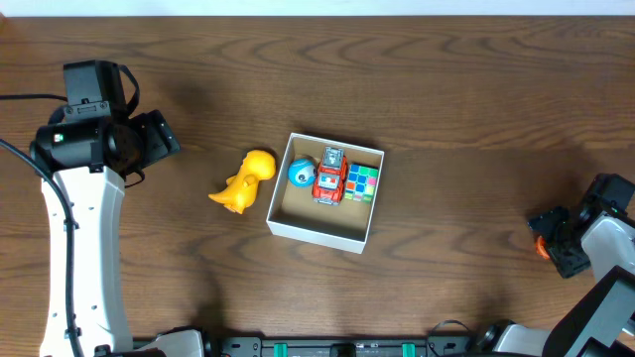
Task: Pack container
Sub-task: 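Lower the right gripper onto the orange round toy and grasp it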
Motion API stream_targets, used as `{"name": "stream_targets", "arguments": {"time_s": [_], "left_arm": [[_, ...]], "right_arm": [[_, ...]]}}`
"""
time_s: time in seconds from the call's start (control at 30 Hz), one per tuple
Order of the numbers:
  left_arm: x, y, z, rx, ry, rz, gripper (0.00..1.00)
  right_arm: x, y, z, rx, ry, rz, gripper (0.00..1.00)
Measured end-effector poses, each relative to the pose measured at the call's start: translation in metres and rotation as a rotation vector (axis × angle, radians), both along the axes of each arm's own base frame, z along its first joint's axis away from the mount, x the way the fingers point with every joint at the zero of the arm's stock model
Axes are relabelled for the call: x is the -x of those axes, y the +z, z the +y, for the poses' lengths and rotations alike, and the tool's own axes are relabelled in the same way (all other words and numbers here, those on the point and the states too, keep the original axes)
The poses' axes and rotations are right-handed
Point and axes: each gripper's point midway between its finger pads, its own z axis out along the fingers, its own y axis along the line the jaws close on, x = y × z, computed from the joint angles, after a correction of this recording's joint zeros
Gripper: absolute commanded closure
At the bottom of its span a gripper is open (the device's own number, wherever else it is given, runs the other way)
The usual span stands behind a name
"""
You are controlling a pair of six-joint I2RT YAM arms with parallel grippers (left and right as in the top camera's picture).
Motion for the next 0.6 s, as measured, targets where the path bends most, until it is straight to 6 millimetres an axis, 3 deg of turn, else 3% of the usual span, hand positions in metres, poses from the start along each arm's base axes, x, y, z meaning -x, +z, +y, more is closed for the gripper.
{"name": "stream_targets", "arguments": {"time_s": [0.37, 0.5, 0.57, 0.6], "left_arm": [[-0.0001, 0.0, 0.0, 0.0, 0.0, 0.0, 0.09], [-0.0001, 0.0001, 0.0, 0.0, 0.0, 0.0, 0.1], [0.0, -0.0001, 0.0, 0.0, 0.0, 0.0, 0.1], [0.0, -0.0001, 0.0, 0.0, 0.0, 0.0, 0.09]], "right_arm": [[-0.0001, 0.0001, 0.0001, 0.0, 0.001, -0.001, 0.61], [0.0, 0.0001, 0.0001, -0.001, 0.001, 0.0, 0.79], [-0.0001, 0.0, 0.0003, -0.001, 0.001, -0.001, 0.99], [-0.0005, 0.0, 0.0008, -0.005, 0.002, -0.003, 0.99]]}}
